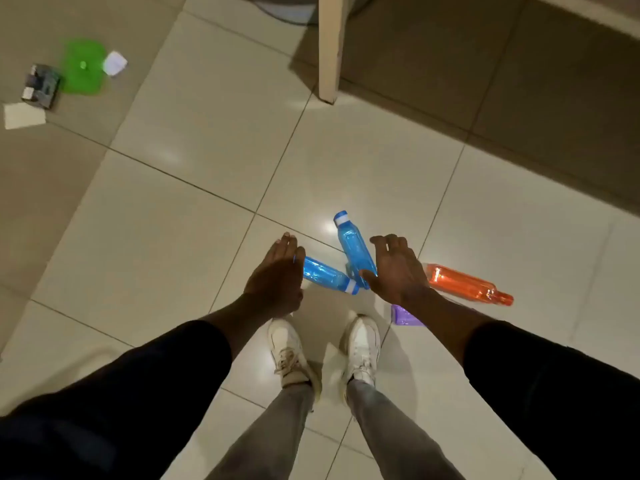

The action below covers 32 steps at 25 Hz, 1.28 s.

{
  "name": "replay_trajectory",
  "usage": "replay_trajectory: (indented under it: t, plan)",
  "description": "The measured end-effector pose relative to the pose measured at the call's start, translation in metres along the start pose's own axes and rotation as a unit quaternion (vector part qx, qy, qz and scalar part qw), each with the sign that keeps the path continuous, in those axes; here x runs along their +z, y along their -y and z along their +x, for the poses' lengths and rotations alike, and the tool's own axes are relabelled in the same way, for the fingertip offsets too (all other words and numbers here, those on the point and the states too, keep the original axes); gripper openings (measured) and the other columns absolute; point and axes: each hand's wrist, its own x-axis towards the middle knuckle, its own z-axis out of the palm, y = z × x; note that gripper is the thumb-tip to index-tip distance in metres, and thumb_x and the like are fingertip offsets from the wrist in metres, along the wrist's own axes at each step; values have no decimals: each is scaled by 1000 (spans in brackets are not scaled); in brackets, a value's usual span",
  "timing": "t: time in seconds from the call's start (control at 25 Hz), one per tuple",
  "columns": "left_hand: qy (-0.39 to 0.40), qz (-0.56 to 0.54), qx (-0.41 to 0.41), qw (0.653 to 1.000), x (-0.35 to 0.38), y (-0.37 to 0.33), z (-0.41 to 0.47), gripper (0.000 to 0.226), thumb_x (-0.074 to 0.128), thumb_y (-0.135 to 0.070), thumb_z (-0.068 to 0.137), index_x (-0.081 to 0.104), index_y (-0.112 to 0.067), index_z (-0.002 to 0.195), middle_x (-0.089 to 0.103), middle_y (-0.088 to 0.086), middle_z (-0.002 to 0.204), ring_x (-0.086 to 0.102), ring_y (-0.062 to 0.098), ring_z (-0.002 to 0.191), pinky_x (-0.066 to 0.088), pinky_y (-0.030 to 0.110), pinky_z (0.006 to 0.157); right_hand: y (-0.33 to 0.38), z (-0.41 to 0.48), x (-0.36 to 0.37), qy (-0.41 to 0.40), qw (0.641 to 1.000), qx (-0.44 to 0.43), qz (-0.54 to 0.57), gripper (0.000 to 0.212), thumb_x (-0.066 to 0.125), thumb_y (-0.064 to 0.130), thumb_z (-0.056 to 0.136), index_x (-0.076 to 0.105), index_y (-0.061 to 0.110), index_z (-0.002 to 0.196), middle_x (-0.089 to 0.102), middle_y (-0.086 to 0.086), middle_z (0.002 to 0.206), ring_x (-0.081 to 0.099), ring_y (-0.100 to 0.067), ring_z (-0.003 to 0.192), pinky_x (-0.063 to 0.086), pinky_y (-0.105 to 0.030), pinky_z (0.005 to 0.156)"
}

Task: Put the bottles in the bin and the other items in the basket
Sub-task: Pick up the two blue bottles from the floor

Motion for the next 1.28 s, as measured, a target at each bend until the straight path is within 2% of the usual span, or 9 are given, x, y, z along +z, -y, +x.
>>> replay_trajectory:
  t: [0.28, 0.44, 0.6, 0.68, 0.76, 0.88, 1.08, 1.2, 1.28]
  plan:
    - [46, 62, 30, 997, 176, 7, 97, 78, 62, -27, 93, 28, 2, 156, 22, 30, 165, 16, 44, 157, 16, 50, 130, -33, 106, 155, 43, 998, -37, -30, 80, 69, 31, 94, 24, 35, 160, 38, -20, 145, 49, -35, 121, 51, -43, 95]
    - [52, 104, 39, 992, 240, 14, 141, 79, 61, -26, 94, 25, 4, 158, 16, 33, 167, 14, 48, 157, 11, 54, 131, -52, 159, 216, 75, 995, -15, -60, 57, 57, 40, 99, 36, 42, 152, 22, -24, 154, 37, -43, 132, 42, -53, 106]
    - [57, 146, 62, 986, 272, 21, 171, 67, 66, -20, 93, 38, 0, 151, 45, 26, 154, 32, 48, 150, 11, 55, 130, -64, 180, 250, 118, 992, -11, -49, 40, 61, 41, 97, 48, 42, 135, 18, -21, 153, 37, -41, 130, 48, -54, 103]
    - [58, 144, 56, 986, 276, 28, 174, 51, 63, -18, 93, 49, -7, 140, 59, 17, 137, 48, 41, 136, 22, 52, 125, -65, 178, 255, 105, 993, -18, -44, 45, 68, 40, 93, 48, 38, 133, 24, -19, 144, 42, -40, 124, 55, -53, 98]
    - [48, 116, 28, 992, 276, 38, 163, 45, 64, -22, 90, 53, -11, 132, 63, 11, 127, 54, 35, 122, 34, 46, 112, -65, 170, 250, 74, 996, -25, -35, 53, 73, 42, 91, 48, 34, 137, 29, -19, 138, 43, -38, 122, 58, -50, 93]
    - [76, 77, -39, 993, 253, 49, 125, 52, 70, -30, 82, 55, -12, 129, 65, 10, 123, 56, 32, 117, 40, 44, 105, -58, 138, 219, 40, 998, -25, -30, 60, 74, 42, 90, 46, 32, 143, 30, -19, 141, 44, -37, 123, 58, -46, 90]
    - [122, -48, -162, 978, 167, 48, 22, 63, 75, -49, 76, 57, -14, 126, 69, 5, 116, 65, 27, 106, 50, 37, 87, -37, 39, 126, 26, 999, -2, -40, 65, 66, 42, 97, 38, 35, 156, 26, -22, 151, 44, -36, 129, 58, -47, 96]
    - [127, -216, -291, 923, 99, 30, -40, 73, 74, -69, 70, 58, -18, 119, 70, 3, 109, 69, 27, 99, 47, 32, 73, -7, -27, 62, 46, 999, 9, -23, 68, 59, 44, 101, 27, 38, 162, 28, -21, 149, 47, -33, 128, 58, -42, 98]
    - [116, -304, -341, 882, 45, 10, -76, 80, 71, -80, 67, 59, -20, 118, 69, 3, 110, 69, 27, 101, 51, 33, 77, 18, -70, 12, 49, 999, 8, -9, 66, 55, 45, 102, 26, 40, 161, 28, -18, 149, 49, -30, 127, 57, -37, 99]
